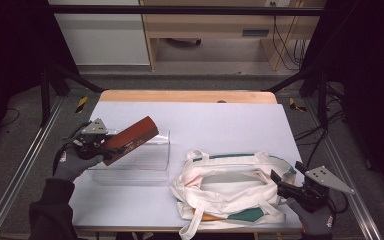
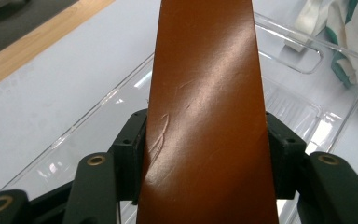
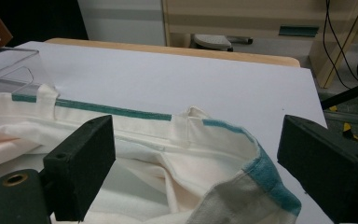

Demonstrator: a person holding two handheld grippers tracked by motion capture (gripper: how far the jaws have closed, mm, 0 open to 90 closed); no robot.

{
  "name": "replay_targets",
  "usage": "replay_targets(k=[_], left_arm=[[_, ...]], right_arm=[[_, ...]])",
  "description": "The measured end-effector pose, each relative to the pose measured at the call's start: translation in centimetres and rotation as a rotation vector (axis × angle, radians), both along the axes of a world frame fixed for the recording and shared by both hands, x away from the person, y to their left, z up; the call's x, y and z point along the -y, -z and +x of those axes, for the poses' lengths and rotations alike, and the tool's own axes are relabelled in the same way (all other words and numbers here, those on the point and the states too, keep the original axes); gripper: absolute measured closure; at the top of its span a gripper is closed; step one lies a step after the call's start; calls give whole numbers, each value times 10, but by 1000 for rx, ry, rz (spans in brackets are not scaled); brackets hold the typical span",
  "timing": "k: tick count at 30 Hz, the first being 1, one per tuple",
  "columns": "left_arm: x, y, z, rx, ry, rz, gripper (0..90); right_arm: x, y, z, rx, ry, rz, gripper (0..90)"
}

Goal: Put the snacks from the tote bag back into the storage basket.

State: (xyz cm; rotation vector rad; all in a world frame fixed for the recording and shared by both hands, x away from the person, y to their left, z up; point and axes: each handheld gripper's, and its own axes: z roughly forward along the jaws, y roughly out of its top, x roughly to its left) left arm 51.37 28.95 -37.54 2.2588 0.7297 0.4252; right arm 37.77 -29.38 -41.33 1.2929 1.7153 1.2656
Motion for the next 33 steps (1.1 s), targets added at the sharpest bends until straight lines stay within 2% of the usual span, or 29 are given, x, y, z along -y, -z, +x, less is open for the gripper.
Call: replay_targets(k=[12,17,19,22,33], left_arm=[[4,9,2,-20,28,15,429],[7,11,4,-29,40,9,428],[8,13,5,-36,41,23,429],[11,19,6,-56,45,40,429],[14,37,7,-99,43,44,428]], right_arm=[[0,1,0,-2,0,2,118],[0,1,0,-4,0,2,118],[0,1,0,-2,-1,2,118],[0,1,0,-2,0,2,119],[0,1,1,-4,-1,-3,119]])
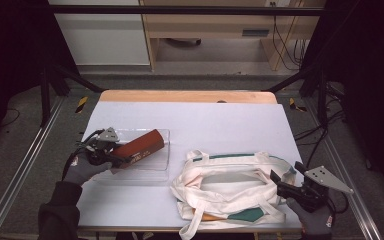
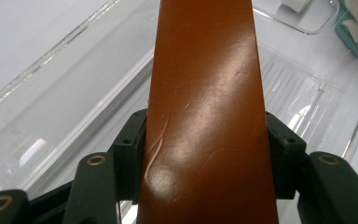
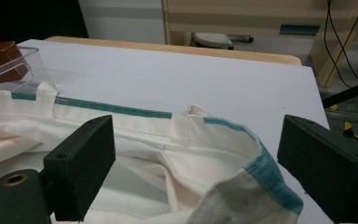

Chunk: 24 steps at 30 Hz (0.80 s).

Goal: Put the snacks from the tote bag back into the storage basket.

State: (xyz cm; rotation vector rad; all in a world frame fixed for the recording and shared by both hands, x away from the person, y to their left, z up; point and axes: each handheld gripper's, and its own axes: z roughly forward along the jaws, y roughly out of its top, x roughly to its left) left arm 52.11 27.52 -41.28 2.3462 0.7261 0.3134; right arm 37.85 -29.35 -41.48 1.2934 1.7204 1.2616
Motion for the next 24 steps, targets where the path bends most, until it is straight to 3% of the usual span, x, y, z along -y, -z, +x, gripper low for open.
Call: replay_targets(k=[12,24], left_arm=[[2,6,1,-16,-21,10,426],[8,9,3,-37,-36,85,421]], right_arm=[[-1,0,0,-1,-6,1,118],[-1,0,0,-3,-8,-1,119]])
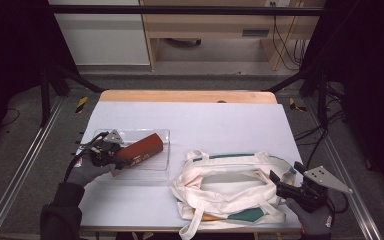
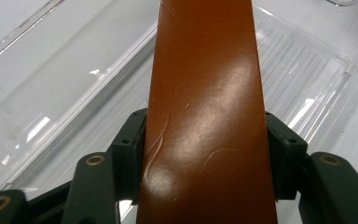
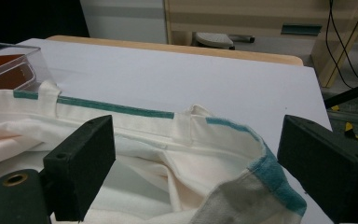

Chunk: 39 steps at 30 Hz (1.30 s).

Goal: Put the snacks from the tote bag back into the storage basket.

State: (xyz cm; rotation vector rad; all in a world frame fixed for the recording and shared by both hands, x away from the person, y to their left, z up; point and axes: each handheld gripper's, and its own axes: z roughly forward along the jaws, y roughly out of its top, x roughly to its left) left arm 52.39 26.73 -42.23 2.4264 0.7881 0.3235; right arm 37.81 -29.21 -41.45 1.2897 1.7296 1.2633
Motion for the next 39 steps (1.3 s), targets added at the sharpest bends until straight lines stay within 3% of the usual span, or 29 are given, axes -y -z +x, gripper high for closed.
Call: replay_targets(k=[12,21,26,32,39], left_arm=[[2,2,-2,6,-9,19,391],[-3,-3,-6,34,-10,-47,292],[-5,-13,-17,100,-47,-152,262],[-11,-25,-36,216,-159,-241,246],[-25,-27,-58,330,-286,-343,233]], right_arm=[[0,-1,0,5,1,1,119],[0,-2,0,5,0,2,119],[-1,-2,0,9,0,2,119],[0,-3,-1,12,1,4,119],[1,-4,-2,14,2,6,118]])
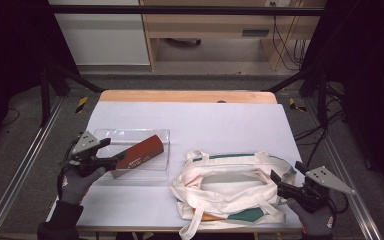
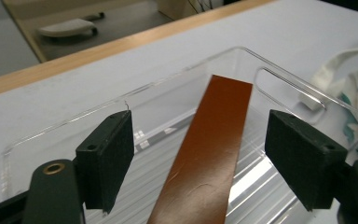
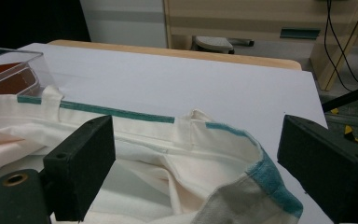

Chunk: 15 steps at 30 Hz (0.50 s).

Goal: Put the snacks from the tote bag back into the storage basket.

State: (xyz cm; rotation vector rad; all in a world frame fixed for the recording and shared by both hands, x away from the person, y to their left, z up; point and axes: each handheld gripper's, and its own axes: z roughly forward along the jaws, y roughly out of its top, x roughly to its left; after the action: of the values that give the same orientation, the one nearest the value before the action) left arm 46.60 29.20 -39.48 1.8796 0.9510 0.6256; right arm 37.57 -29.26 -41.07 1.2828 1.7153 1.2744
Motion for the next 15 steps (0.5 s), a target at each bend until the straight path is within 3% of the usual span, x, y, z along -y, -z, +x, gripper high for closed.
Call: replay_targets(k=[3,7,10,15], left_arm=[[-8,3,-4,2,-28,-32,248],[-9,12,-2,-29,-51,-12,265],[-3,18,-1,-52,-49,14,328],[6,23,-6,-71,-68,11,577]], right_arm=[[-1,0,0,-1,-4,1,120],[-3,2,1,-5,-6,-8,120],[-3,1,1,-4,-9,-7,121],[-2,1,0,-8,-9,-2,123]])
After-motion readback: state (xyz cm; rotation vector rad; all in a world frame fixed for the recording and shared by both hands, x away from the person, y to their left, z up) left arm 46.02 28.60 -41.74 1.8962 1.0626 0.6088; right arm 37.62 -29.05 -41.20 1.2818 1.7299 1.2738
